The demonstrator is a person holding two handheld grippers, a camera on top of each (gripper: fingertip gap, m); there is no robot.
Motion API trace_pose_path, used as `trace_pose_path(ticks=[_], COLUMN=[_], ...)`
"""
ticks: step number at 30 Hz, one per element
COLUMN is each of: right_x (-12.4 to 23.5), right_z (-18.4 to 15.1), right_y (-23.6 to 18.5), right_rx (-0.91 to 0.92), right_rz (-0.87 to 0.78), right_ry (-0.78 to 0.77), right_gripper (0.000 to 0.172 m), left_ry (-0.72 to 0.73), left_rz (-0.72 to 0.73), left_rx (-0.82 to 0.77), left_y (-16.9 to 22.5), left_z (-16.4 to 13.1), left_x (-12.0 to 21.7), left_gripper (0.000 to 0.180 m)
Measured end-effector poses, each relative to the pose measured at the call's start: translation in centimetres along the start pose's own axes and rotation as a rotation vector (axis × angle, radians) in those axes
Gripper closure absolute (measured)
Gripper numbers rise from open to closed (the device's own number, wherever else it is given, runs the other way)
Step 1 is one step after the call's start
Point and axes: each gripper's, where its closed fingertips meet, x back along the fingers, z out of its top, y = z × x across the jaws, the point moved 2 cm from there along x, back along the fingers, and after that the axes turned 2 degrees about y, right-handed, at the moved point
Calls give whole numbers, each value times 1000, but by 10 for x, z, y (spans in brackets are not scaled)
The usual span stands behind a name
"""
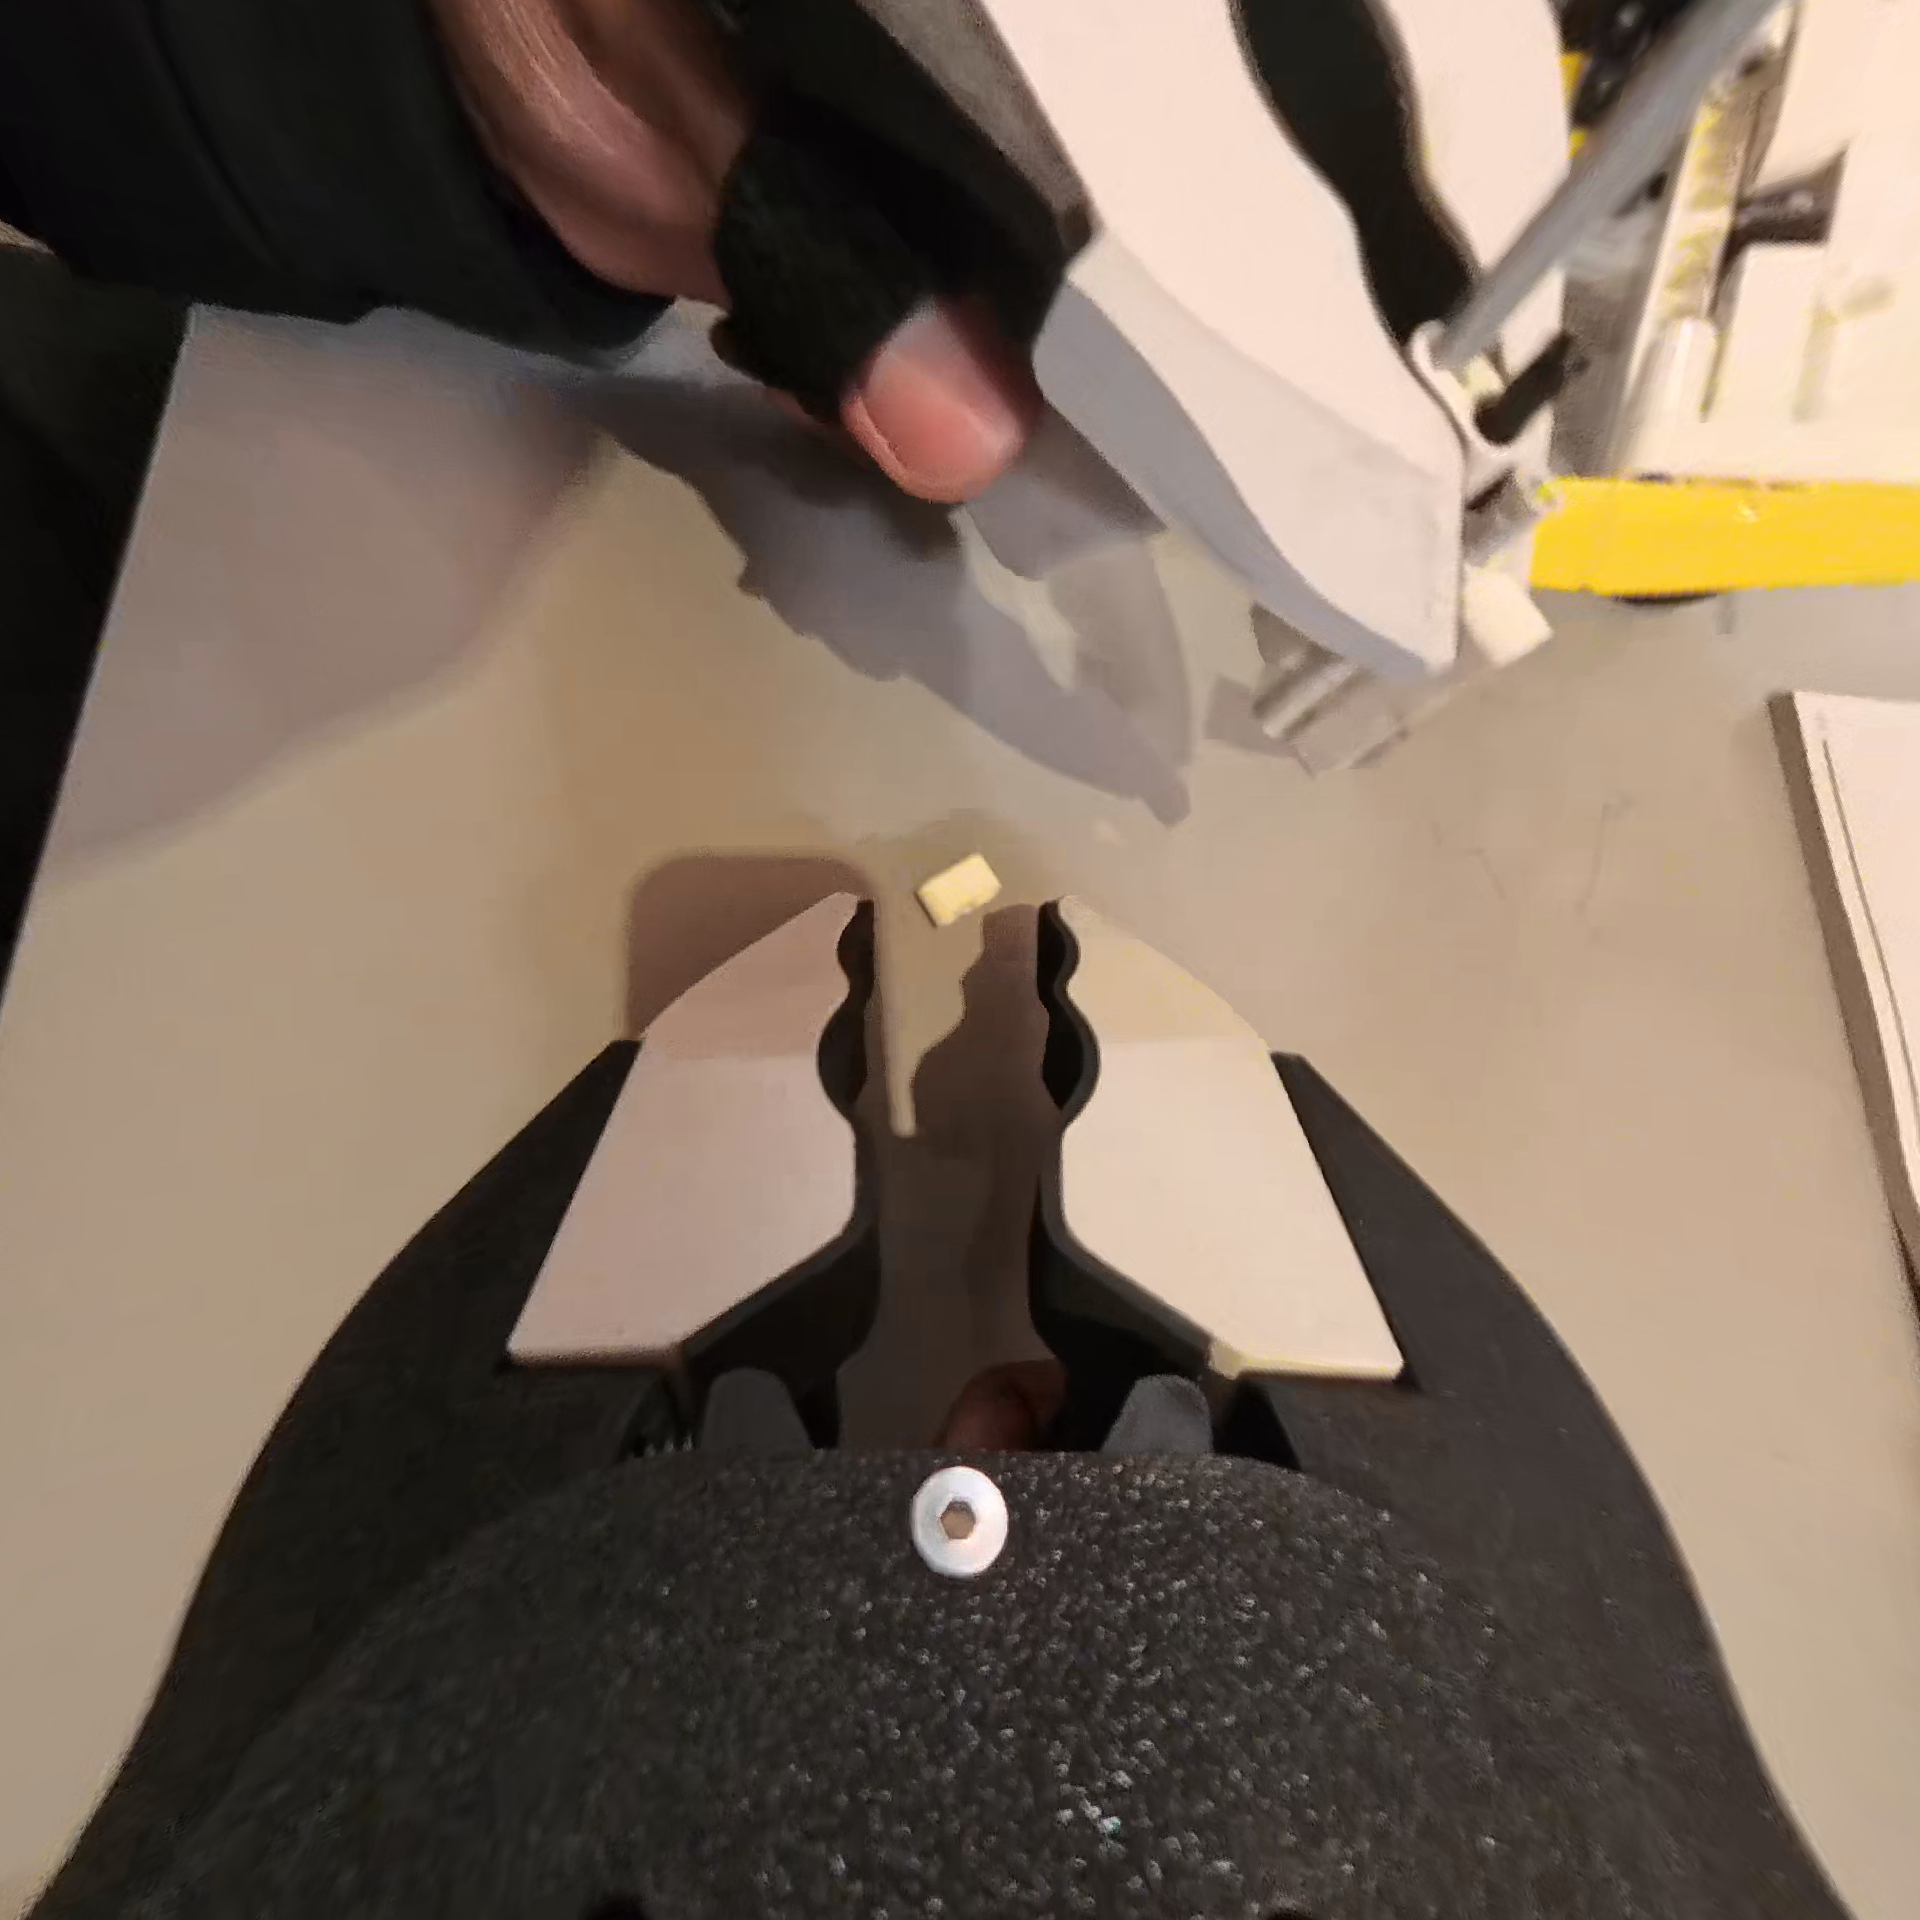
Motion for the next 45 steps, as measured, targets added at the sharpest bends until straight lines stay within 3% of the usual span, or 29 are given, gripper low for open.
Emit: trace_pose_path(ticks=[5, 8, 10, 17, 24, 28, 38, 45], right_x=[-13, -15, -15, -6, 44, 69, 111, 120], right_z=[-1, -3, -4, -10, -23, -36, -78, -107], right_y=[3, 1, 1, 7, 32, 30, 29, 33], right_rx=[-11, -37, -29, -9, 133, 167, -9, -89], right_rz=[-34, -45, -53, -42, -174, -159, -220, -267], right_ry=[-55, -81, -95, -78, -114, -151, -130, -173], right_gripper=[140, 145, 161, 162, 162, 148, 140, 141], left_ry=[-4, -6, -2, -6, -35, -51, -73, -95], left_rz=[-6, -4, -4, -6, -27, -38, -45, -58], left_rx=[-15, -22, -22, -20, -19, -18, -2, -16], left_y=[5, 5, 6, 6, 9, 11, 10, 15], left_z=[0, 0, 0, -1, -7, -11, -16, -19], left_x=[-1, -1, -1, -2, -7, -10, -14, -18], left_gripper=[173, 173, 173, 173, 173, 173, 173, 173])
